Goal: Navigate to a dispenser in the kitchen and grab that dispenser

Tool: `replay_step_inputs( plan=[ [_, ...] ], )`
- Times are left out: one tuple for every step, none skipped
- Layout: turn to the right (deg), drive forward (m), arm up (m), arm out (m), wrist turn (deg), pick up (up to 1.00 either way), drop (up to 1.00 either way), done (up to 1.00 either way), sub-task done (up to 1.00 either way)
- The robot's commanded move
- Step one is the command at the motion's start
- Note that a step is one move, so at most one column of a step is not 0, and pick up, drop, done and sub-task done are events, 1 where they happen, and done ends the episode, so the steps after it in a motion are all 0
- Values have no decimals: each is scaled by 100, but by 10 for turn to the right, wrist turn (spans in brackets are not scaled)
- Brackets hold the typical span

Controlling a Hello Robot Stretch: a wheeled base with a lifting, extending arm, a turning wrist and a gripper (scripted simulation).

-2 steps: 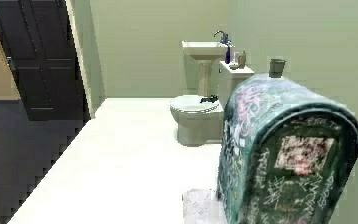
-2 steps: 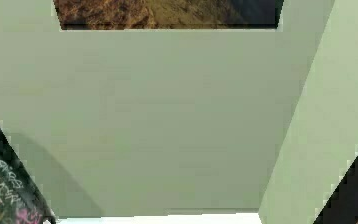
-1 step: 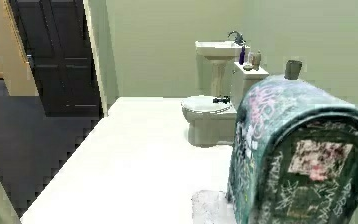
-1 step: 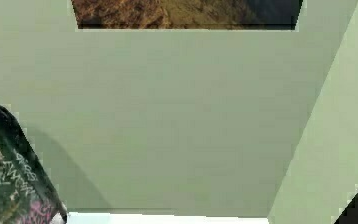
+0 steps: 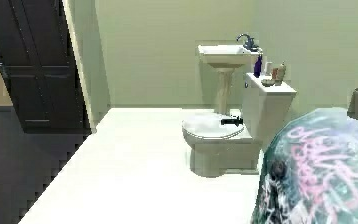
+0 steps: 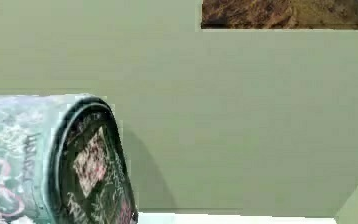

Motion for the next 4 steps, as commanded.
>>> replay_step_inputs(
  plan=[
    [-450,0,0,0,0,0,0,0,0],
    [-30,0,0,0,0,0,0,0,0],
    [0,100,0,0,0,0,0,0,0],
    [0,10,0,0,0,0,0,0,0]
  ],
)
